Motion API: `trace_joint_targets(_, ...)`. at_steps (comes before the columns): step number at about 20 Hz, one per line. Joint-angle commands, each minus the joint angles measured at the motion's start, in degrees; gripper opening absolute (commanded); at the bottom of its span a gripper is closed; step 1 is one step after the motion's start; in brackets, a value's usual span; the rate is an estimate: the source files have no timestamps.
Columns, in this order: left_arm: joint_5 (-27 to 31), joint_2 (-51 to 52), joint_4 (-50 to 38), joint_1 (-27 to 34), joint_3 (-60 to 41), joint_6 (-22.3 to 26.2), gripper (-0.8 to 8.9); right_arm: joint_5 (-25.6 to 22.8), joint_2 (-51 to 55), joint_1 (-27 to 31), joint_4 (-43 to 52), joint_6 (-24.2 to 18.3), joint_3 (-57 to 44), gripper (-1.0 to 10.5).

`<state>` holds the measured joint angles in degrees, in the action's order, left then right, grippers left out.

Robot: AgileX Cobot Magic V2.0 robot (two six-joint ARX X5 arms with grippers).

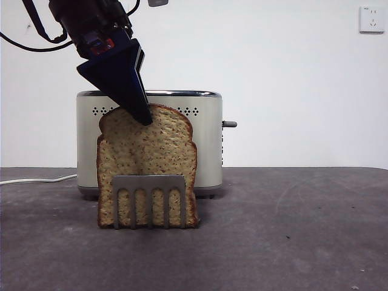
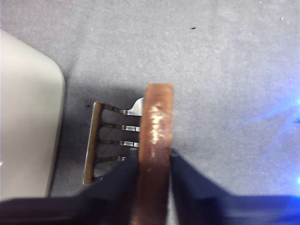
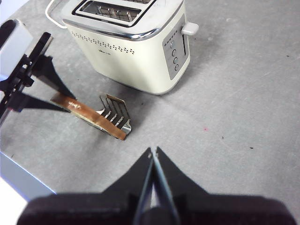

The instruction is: Pick up a slice of bread from the rack,put the bread on the toaster,press the button

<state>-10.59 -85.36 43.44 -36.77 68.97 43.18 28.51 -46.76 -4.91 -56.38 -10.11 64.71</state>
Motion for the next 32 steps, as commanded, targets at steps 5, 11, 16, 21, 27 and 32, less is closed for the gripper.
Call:
trace_joint_targets(5, 0.1, 0.3, -0.5, 0.0, -0.2, 0.6, -0.08, 0.1, 0.0, -0.2, 0.1, -0.4, 0.0, -0.1)
trace_joint_targets(11, 0.0, 3.9, 1.4, 0.0, 2.5, 0.6, -0.08, 0.1, -0.1, -0.2, 0.1, -0.4, 0.0, -0.1)
trace_joint_targets(16, 3.4, 4.2, 11.0, 0.0, 15.8, 0.6, -0.08, 0.1, -0.1, -0.2, 0.1, -0.4, 0.0, -0.1)
trace_joint_targets(21, 9.0, 4.2, 13.2, 0.0, 30.3, 1.2, -0.08, 0.1, -0.1, -0.2, 0.1, -0.5, 0.0, -0.1)
trace_joint_targets(27, 13.5, 3.0, 11.0, 2.5, 32.1, 10.0, -0.09, 0.1, -0.1, -0.2, 0.1, -0.4, 0.0, -0.1)
trace_joint_targets(32, 11.8, -0.9, 8.8, 5.6, 32.1, 14.2, -0.09, 0.1, -0.1, -0.2, 0.1, -0.4, 0.0, -0.1)
